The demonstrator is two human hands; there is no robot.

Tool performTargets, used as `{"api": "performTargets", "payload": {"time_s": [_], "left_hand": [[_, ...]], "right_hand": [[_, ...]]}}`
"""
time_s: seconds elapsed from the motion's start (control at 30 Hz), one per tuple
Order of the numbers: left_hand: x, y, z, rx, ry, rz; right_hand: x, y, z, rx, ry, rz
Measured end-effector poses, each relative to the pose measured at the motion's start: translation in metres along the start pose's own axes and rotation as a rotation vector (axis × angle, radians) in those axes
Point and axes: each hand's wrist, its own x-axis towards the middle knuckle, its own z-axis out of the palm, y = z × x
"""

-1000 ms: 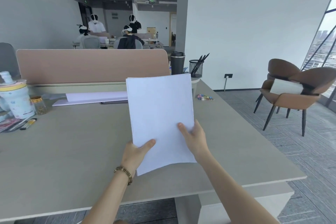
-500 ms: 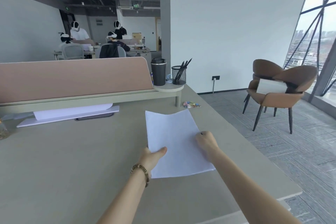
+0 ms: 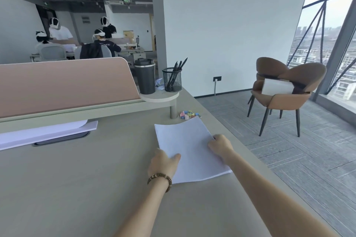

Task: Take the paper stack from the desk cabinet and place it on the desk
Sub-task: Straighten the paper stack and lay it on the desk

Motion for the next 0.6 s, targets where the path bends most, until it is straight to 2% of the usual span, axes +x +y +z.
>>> {"api": "performTargets", "payload": {"time_s": [0.1, 0.23, 0.4, 0.6], "left_hand": [[0.012, 0.003, 0.014, 0.201, 0.042, 0.068], [0.026, 0.001, 0.028, 0.340, 0.125, 0.116], [0.030, -0.003, 0.037, 0.557, 0.252, 0.097], [0.031, -0.004, 0.038, 0.575, 0.248, 0.077]], "right_hand": [[0.012, 0.001, -0.003, -0.049, 0.015, -0.016], [0.022, 0.002, -0.005, -0.102, -0.004, -0.025], [0.029, 0.004, -0.003, -0.246, 0.003, -0.043], [0.026, 0.006, -0.001, -0.414, 0.008, -0.055]]}}
